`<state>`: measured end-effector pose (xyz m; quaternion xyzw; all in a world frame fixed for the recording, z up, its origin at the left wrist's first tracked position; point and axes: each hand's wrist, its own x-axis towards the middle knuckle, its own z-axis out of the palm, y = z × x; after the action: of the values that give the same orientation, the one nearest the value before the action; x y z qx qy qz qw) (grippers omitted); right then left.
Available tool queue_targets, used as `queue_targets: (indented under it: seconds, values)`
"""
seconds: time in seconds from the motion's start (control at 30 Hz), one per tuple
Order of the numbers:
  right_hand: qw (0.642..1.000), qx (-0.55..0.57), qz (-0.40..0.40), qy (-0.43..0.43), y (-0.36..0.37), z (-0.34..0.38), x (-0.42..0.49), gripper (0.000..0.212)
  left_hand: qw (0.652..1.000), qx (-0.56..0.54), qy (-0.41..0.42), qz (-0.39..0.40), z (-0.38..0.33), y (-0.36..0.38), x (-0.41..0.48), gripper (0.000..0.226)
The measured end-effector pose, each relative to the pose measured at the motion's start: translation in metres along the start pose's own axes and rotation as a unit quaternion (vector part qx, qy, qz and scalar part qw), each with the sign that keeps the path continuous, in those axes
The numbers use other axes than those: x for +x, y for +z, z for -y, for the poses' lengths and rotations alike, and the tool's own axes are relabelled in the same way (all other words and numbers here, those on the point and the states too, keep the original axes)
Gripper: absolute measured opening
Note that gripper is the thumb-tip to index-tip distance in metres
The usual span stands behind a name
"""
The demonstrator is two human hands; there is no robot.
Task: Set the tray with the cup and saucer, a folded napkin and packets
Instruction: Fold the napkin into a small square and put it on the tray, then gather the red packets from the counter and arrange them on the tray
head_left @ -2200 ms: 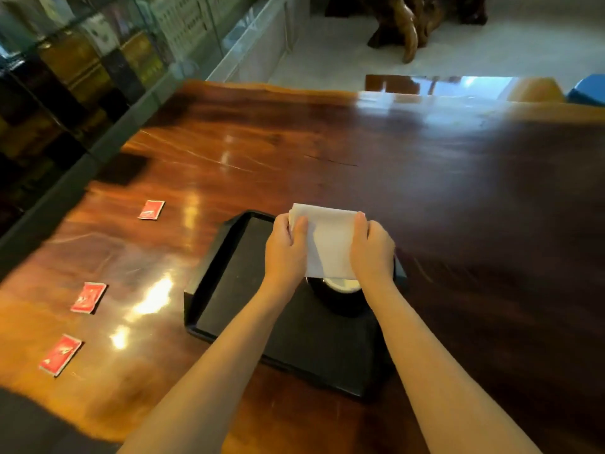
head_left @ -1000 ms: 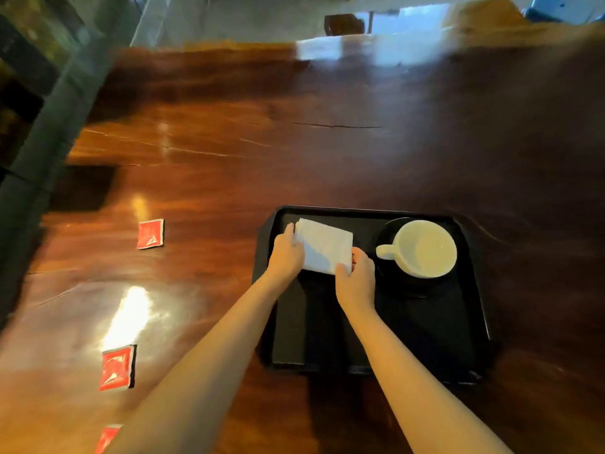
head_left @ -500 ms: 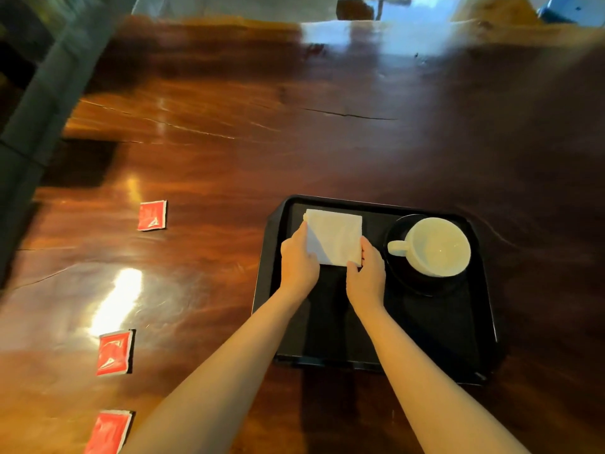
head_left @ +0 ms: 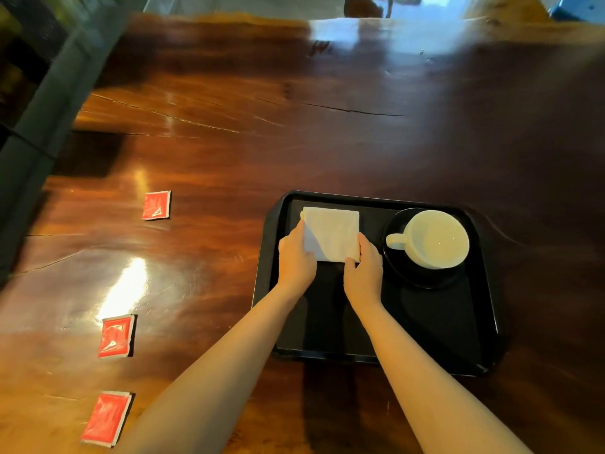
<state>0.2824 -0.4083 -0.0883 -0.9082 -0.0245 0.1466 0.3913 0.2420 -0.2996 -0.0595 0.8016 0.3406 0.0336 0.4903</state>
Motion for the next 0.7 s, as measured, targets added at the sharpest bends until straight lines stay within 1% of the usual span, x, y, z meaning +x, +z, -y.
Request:
queue_targets:
  seconds: [0.3,0.43,0.5,0.6,0.7]
  values:
    - [0.999,-0.024,0.019,-0.015,-0.002,-0.007,0.001,0.05,1.0,-0.018,-0.023,-0.01,-0.004,-0.002,-0.015,0.041]
    - [0.997,-0.065,0.043,-0.026,-0.007,-0.005,0.002,0.053,0.999,-0.001,-0.039,0.0,-0.003,-0.006,-0.016,0.053]
    - [0.995,-0.079,0.05,-0.037,-0.011,0.002,-0.001,0.056,0.999,-0.002,-0.036,0.007,-0.004,-0.015,-0.017,0.053]
    - [0.989,-0.107,0.051,-0.086,-0.017,0.024,-0.008,0.059,1.0,0.009,-0.024,0.004,-0.009,-0.04,-0.019,0.054]
    - [0.973,-0.116,0.085,-0.18,-0.014,0.061,-0.02,0.052,0.999,0.011,-0.002,-0.032,0.002,-0.083,-0.029,0.047]
